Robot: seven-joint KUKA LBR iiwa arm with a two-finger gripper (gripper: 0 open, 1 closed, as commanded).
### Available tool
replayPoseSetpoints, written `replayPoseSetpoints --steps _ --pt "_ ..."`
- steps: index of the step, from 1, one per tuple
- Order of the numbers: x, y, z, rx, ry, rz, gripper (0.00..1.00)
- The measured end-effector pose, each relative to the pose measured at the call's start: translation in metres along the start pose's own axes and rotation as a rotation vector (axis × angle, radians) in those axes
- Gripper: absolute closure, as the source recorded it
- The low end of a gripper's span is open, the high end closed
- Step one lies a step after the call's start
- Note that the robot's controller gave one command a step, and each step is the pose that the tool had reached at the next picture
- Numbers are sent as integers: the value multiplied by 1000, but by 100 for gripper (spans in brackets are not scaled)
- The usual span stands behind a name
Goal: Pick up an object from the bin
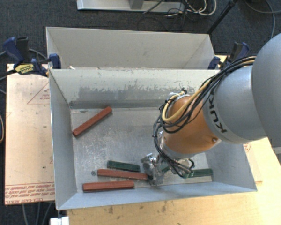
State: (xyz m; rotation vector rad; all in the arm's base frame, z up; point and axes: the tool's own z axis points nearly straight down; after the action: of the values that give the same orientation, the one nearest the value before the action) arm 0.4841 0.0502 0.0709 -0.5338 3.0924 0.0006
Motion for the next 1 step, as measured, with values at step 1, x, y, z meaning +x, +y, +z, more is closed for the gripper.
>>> replayPoseSetpoints --steps 1 --pt "13 -56 0 1 0 62 100"
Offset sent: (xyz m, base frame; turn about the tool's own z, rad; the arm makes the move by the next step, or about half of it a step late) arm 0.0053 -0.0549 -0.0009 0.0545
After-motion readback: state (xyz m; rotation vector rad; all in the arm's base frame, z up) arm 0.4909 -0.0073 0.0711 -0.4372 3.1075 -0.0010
